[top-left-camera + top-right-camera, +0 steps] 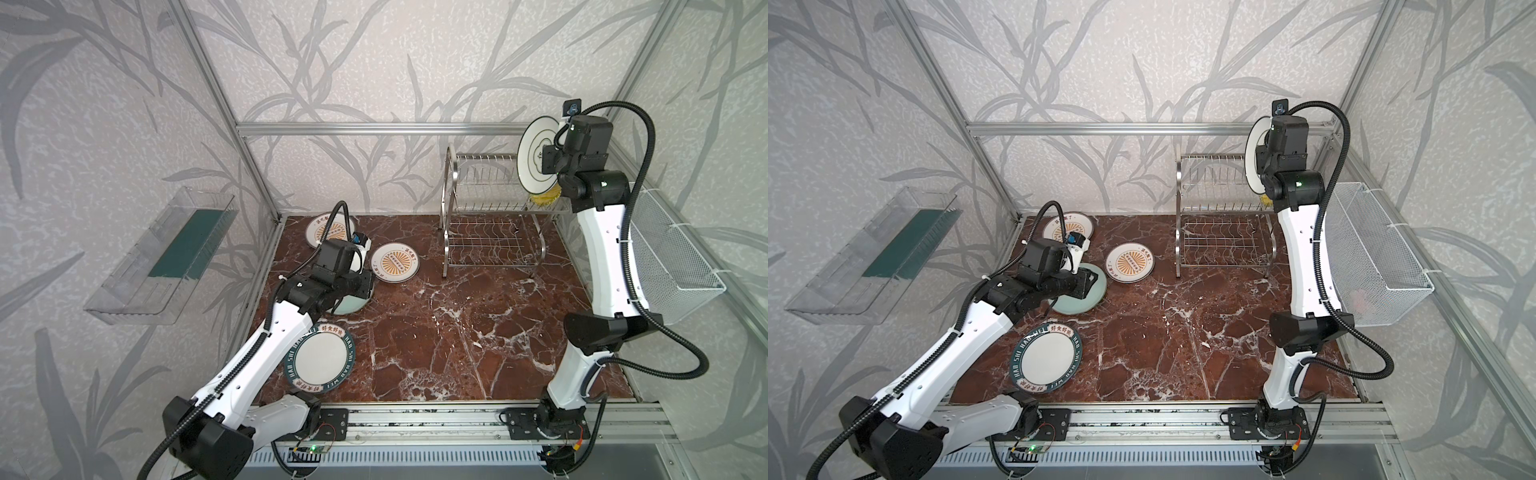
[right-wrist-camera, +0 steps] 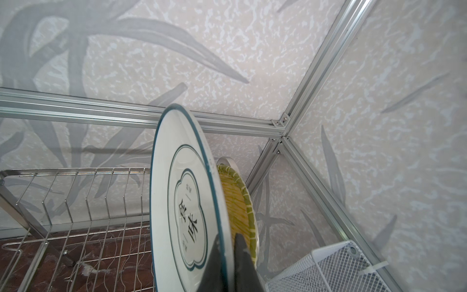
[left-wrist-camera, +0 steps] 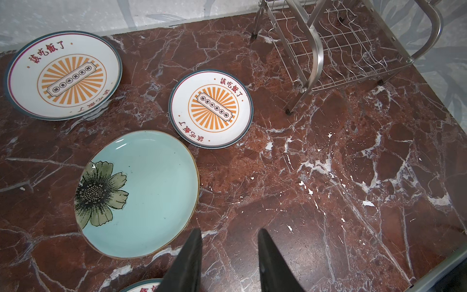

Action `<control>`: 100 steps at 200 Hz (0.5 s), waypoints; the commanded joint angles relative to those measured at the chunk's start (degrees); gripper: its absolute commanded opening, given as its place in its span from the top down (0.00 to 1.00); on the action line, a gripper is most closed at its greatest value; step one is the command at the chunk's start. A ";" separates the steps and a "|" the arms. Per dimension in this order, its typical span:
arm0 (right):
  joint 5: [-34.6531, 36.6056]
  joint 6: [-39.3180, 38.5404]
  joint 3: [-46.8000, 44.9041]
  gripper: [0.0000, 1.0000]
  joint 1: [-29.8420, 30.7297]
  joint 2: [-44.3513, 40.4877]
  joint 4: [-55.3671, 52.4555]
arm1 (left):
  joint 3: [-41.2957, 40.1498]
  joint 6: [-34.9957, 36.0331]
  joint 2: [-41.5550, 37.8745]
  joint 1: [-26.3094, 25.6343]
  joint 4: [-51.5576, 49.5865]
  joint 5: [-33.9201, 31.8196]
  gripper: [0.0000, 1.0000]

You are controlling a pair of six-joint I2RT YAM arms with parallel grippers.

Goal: Load plates into a dish rack
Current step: Place the plate on the dish rack.

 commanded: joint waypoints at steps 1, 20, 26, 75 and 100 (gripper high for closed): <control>5.21 -3.00 0.54 1.00 1.25 -1.46 6.24 | -0.37 0.21 -1.50 0.24 0.11 0.15 0.64; 6.52 -4.06 0.54 1.00 1.87 -0.95 6.80 | -0.46 0.09 -1.59 0.15 0.17 0.35 0.64; 6.90 -4.38 0.54 1.00 2.02 -0.77 6.96 | -0.46 0.09 -1.55 0.25 0.17 0.41 0.64; 7.95 -5.13 -0.15 1.00 2.33 0.03 7.50 | -0.49 0.06 -1.77 0.30 0.08 0.20 0.64; 8.39 -5.61 -2.03 1.00 2.33 -0.29 8.43 | -0.47 0.19 -1.78 0.27 0.06 0.15 0.64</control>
